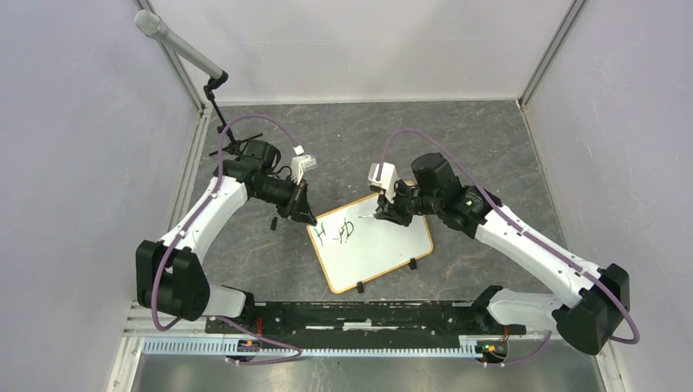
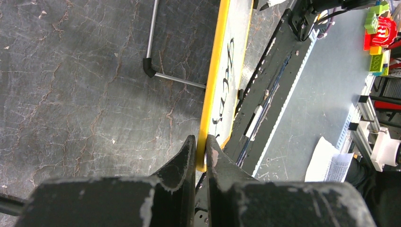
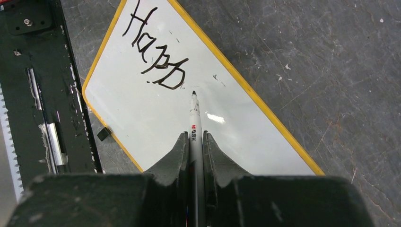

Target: Write a sentence on the whiteboard

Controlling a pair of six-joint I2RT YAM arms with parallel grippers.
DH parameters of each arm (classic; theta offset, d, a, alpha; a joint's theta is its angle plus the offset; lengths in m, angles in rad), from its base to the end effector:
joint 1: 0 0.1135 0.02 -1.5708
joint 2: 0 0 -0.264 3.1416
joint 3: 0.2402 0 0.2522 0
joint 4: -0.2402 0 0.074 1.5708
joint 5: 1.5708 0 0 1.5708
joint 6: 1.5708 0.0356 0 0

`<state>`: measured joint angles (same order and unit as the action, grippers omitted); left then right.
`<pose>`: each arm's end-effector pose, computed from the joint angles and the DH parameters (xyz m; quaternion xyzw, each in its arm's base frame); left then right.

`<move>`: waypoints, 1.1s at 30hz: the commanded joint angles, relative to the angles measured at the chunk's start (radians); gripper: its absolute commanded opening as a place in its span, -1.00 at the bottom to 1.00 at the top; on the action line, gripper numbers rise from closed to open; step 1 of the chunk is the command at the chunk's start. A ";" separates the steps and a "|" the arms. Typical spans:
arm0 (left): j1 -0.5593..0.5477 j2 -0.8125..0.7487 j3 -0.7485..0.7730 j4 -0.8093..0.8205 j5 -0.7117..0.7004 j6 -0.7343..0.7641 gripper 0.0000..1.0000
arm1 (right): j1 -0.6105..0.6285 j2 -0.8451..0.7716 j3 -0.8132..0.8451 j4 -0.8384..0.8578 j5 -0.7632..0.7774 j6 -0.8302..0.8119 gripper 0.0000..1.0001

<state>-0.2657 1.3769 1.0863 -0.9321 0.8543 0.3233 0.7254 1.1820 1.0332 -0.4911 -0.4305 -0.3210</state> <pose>0.2383 -0.0927 0.2683 0.3288 0.8370 -0.4033 0.1693 0.1820 0.1812 0.3173 -0.5192 0.7083 0.2750 0.3912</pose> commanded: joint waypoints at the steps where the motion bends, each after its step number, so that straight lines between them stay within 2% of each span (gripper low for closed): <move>1: -0.026 0.001 -0.016 -0.020 -0.035 0.011 -0.95 | -0.011 -0.016 -0.017 0.014 -0.033 -0.018 -1.00; 33: -0.047 0.008 -0.016 -0.020 -0.052 0.011 -0.95 | 0.041 0.042 -0.011 0.058 -0.007 0.000 -1.00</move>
<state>-0.2821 1.3769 1.0866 -0.9306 0.8398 0.3233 0.7525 1.2167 1.0161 -0.4763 -0.4496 -0.3199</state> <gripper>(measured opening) 0.149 0.160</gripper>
